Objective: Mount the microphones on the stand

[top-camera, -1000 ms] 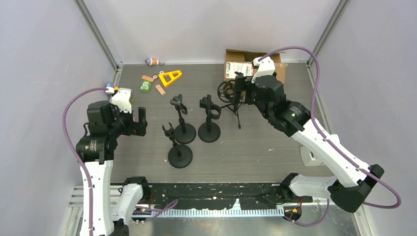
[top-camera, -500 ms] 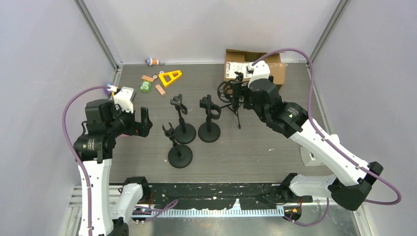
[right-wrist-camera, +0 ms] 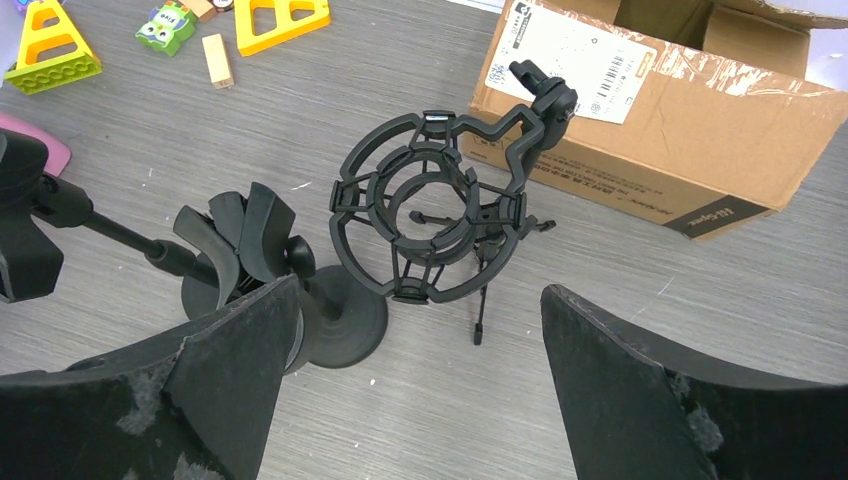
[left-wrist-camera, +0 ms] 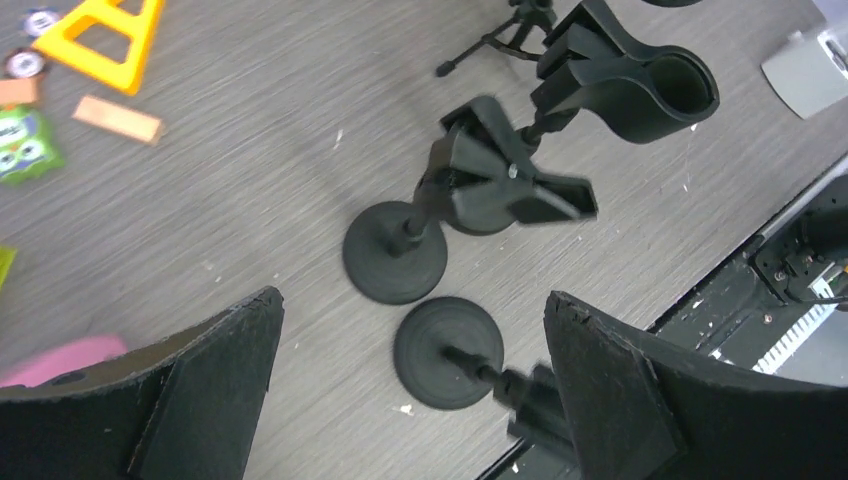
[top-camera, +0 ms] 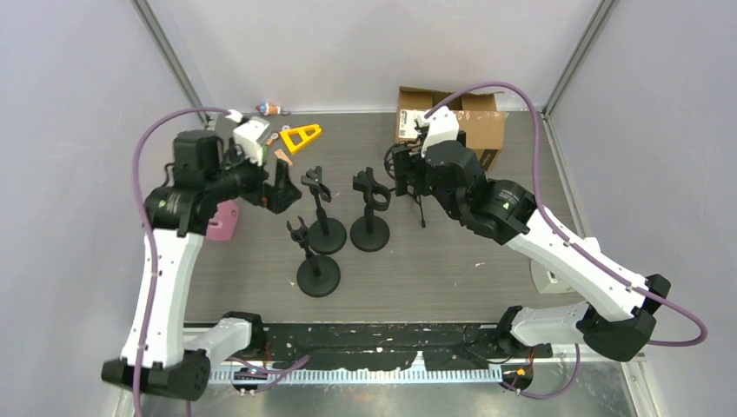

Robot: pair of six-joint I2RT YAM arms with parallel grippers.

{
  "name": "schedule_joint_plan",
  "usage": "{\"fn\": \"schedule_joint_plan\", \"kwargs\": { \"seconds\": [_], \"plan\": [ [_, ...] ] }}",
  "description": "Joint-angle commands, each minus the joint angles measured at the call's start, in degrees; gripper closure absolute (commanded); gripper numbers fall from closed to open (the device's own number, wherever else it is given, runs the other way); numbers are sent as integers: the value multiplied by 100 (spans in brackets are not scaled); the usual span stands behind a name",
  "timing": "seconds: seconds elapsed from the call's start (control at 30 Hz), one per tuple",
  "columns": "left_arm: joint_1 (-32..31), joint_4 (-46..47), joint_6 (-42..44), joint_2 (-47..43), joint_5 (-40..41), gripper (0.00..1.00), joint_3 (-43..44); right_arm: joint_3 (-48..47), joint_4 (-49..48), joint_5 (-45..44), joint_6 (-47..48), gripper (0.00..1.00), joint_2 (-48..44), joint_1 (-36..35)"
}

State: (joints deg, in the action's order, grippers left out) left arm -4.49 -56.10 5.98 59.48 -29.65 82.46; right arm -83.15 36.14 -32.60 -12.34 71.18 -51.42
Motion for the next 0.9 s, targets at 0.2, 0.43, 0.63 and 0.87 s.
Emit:
{"fn": "schedule_joint_plan", "kwargs": {
  "seconds": [0.2,0.43,0.63,0.87],
  "plan": [
    [-824,747,-35,926,479,0,464,-141,-54,-50,182,5,-148,-28],
    [-710,419,-118,433,863,1,666,-699,-353,614,598,5,378,-353],
    [370,-89,-258,-248,160,0,987,-1752,-361,1242,932,5,1312,-996],
    [646,-925,438,-672,-711,1,503,-2183,-407,1698,958,5,2214,-1265]
  ]
}}
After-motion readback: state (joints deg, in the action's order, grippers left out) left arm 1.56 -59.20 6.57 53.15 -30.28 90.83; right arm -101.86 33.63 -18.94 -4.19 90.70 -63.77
